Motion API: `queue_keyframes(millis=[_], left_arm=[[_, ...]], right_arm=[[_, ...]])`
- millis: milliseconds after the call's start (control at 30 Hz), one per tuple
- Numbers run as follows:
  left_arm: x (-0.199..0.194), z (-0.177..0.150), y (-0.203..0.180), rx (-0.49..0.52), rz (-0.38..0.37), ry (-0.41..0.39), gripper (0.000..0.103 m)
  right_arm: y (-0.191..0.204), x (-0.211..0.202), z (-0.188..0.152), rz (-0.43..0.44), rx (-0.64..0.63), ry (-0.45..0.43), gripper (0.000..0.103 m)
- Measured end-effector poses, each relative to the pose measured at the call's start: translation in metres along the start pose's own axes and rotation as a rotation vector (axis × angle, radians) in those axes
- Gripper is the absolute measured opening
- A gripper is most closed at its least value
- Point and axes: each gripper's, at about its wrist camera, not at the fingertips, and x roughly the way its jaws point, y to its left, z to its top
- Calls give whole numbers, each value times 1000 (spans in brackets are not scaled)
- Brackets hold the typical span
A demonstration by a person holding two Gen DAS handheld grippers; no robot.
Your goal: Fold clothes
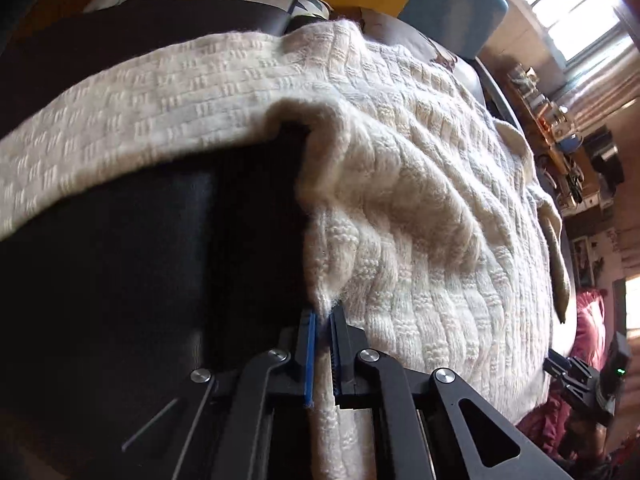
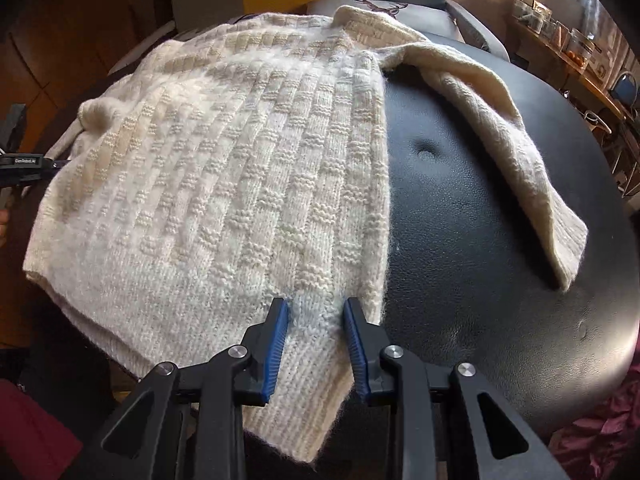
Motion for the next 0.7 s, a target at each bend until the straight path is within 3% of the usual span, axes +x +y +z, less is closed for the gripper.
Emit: queue_keyframes(millis=[67, 167, 300, 600, 667, 700], left_arm=[[-1, 1, 0, 7, 0, 17, 8], [-4, -12, 5, -19, -15, 21, 8], [-8, -30, 11, -59, -52, 15, 8], [-8, -41, 9, -58, -41, 19, 12], [-7, -40, 8, -53, -40, 22, 12], [-7, -39, 8, -52, -40, 23, 12]], right_arm=[[27, -24, -10, 84, -111, -83, 29], [70, -37, -29, 137, -280, -100, 31], [101, -18, -46, 94, -415, -37, 31], [107, 1, -37, -56, -492, -87, 31], [109, 2, -34, -83, -504, -90, 10], [110, 2, -32, -93, -508, -92, 6]])
